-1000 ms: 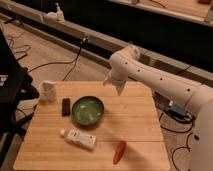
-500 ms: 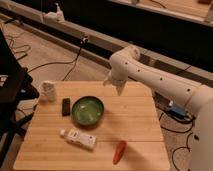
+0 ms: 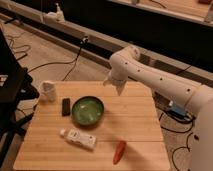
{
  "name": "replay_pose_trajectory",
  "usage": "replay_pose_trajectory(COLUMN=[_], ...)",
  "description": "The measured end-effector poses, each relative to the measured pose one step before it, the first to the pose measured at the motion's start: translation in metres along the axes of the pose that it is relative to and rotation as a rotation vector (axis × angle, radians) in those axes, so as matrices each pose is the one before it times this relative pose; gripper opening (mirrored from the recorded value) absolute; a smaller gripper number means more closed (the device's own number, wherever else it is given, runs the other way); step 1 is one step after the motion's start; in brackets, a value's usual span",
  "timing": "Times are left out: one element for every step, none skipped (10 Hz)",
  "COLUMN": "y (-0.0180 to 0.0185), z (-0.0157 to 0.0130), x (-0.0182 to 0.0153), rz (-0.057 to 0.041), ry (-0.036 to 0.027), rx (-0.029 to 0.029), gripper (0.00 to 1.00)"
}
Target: Push the eraser across the table
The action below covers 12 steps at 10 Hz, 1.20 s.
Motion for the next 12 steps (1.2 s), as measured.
replay_pose_trajectory(y=[-0.00005, 0.00004, -0.00004, 0.00003, -0.00003, 0.0005, 0.00066, 0.0096, 0.0175, 0.01408, 0.01943, 0.02062], z=[0.00003, -0.00003, 0.00002, -0.00001, 0.00005, -0.00002, 0.00146, 0.00915, 0.01156, 0.00966, 0.01516, 0.01352], x=[0.0, 0.00002, -0.00001, 0.00002, 0.00003, 0.00007, 0.00025, 0.00597, 0.00991, 0.00807, 0.00884, 0.00853], rz=[-0.00001, 0.0, -0.00005, -0.00003, -0.00002, -0.0007, -0.00317, -0.0276, -0.04309, -0.03737, -0.05708, -0.05092], ry=[0.00001, 0.00002, -0.00004, 0.00002, 0.00011, -0.00002, 0.00272, 0.01457, 0.01823, 0.01307, 0.01191, 0.01559], rx=[0.00011, -0.00007, 0.0001, -0.00006, 0.00013, -0.00013, 0.00053, 0.002, -0.00407, -0.00216, -0.00261, -0.00503], gripper=[0.52, 0.42, 0.33, 0.24, 0.12, 0.03, 0.0, 0.0, 0.0, 0.0, 0.0, 0.0])
